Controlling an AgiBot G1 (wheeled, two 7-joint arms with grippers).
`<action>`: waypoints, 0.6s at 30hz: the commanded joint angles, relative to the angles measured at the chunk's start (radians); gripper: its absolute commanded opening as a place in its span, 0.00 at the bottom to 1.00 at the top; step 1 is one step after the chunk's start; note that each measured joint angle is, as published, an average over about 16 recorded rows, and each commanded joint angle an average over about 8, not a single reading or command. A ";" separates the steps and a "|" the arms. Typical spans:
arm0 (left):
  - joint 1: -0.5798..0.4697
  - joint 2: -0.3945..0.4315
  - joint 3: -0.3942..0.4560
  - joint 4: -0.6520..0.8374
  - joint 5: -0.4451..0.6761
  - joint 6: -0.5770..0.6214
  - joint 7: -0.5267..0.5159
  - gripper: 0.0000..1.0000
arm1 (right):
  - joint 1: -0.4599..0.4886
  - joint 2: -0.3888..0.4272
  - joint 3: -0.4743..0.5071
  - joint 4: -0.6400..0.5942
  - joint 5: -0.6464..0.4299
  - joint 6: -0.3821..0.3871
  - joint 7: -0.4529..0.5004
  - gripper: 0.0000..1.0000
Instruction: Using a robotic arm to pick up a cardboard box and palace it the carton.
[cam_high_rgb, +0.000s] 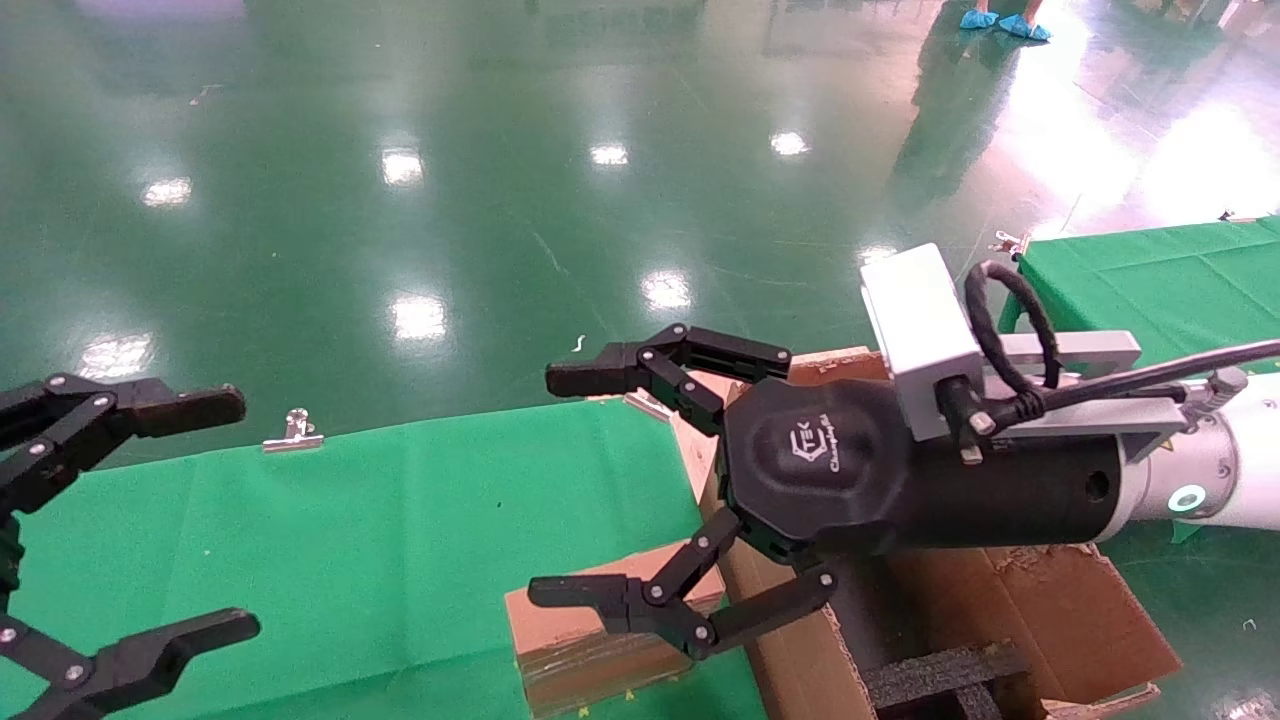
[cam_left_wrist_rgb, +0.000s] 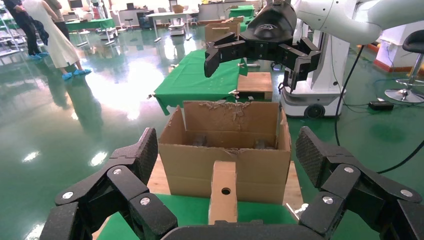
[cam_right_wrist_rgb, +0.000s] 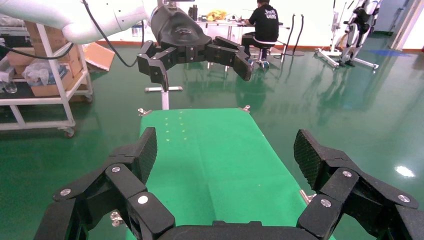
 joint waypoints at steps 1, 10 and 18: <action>0.000 0.000 0.000 0.000 0.000 0.000 0.000 1.00 | 0.000 0.000 0.000 0.000 0.000 0.000 0.000 1.00; 0.000 0.000 0.000 0.000 0.000 0.000 0.000 1.00 | 0.000 0.000 0.000 0.000 0.000 0.000 0.000 1.00; 0.000 0.000 0.000 0.000 0.000 0.000 0.000 0.23 | 0.000 0.000 0.000 0.000 0.000 0.000 0.000 1.00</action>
